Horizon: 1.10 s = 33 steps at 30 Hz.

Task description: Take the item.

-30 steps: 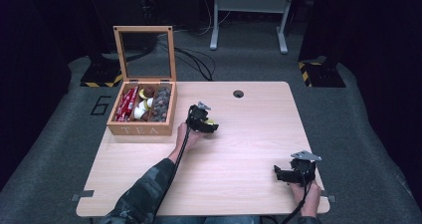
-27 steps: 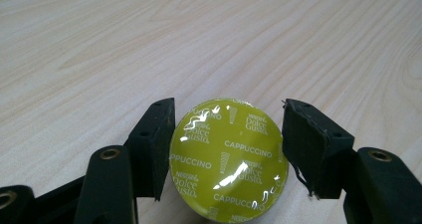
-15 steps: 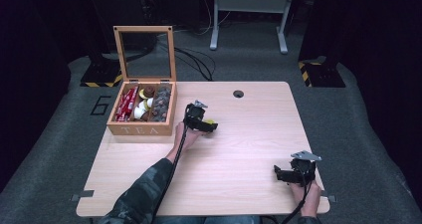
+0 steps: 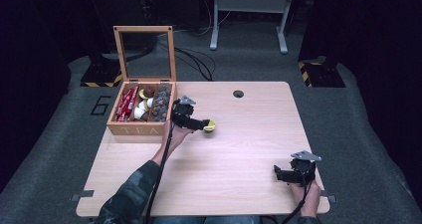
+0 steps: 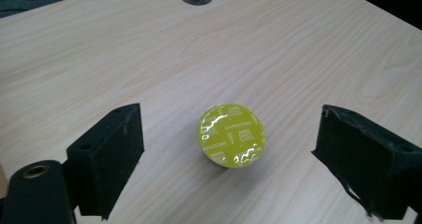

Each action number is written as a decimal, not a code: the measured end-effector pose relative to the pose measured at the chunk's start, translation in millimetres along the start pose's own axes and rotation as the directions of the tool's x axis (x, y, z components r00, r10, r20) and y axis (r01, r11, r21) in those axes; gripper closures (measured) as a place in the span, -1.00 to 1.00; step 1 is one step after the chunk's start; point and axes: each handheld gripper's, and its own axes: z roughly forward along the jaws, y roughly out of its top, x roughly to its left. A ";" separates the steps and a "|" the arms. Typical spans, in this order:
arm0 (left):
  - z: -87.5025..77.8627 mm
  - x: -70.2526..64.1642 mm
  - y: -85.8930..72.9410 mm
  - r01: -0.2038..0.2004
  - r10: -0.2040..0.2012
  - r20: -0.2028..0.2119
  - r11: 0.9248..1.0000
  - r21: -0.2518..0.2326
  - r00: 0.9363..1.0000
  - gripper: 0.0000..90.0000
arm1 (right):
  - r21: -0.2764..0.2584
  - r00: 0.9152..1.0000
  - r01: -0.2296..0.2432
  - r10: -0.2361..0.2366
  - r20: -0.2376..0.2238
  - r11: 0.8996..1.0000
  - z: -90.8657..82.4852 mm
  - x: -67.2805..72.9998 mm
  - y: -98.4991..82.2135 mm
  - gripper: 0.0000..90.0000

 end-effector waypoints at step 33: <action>-133.8 26.8 -118.4 0.005 -0.008 -0.182 1.000 -0.015 0.983 -0.99 | 0.000 1.000 -0.001 0.001 0.001 1.000 0.0 0.1 0.0 -0.94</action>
